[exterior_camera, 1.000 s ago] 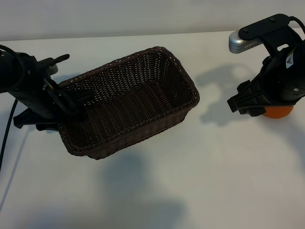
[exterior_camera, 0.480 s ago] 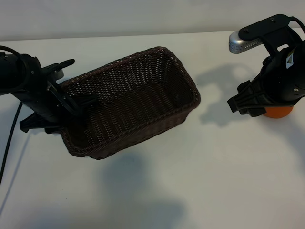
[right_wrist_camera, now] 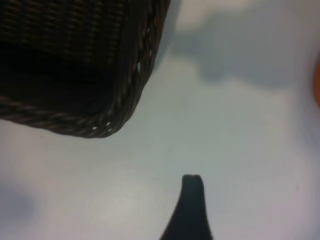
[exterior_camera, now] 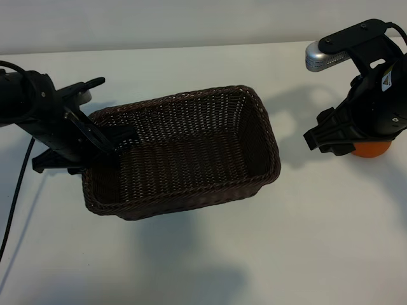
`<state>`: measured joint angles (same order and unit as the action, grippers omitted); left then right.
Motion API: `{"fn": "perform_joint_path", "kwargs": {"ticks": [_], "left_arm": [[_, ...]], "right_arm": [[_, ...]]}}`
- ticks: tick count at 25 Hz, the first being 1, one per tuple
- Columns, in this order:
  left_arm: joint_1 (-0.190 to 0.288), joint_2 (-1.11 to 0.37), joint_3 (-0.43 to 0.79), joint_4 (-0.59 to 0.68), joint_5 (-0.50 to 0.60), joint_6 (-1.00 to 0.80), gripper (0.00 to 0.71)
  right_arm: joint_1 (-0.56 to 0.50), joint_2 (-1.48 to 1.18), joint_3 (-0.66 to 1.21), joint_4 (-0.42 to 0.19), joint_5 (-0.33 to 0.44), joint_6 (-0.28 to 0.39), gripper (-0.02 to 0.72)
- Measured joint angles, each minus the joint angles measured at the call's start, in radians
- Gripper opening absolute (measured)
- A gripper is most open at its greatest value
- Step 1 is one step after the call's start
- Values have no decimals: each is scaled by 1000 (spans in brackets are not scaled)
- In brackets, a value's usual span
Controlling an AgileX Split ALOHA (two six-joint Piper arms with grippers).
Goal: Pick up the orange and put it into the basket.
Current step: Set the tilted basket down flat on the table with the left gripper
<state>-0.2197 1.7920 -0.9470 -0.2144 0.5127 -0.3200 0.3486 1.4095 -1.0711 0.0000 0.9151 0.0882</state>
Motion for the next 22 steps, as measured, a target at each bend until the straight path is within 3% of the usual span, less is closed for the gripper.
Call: {"fn": "perform_joint_path", "kwargs": {"ticks": [4,12,16,22], "left_arm": [[16,-46,0,-53,20,68,335],[134,-109,4,-356,109,450,324],[168,-119,6,-459,142,560,154],[177,-119,6,-496,131,579,150]], "right_arm": [[0,0,0,6,0,0,595],[0,0,0,0,0,0,595],[0,0,0,6,2,0,595],[0,0,0,6,6,0,595]]}}
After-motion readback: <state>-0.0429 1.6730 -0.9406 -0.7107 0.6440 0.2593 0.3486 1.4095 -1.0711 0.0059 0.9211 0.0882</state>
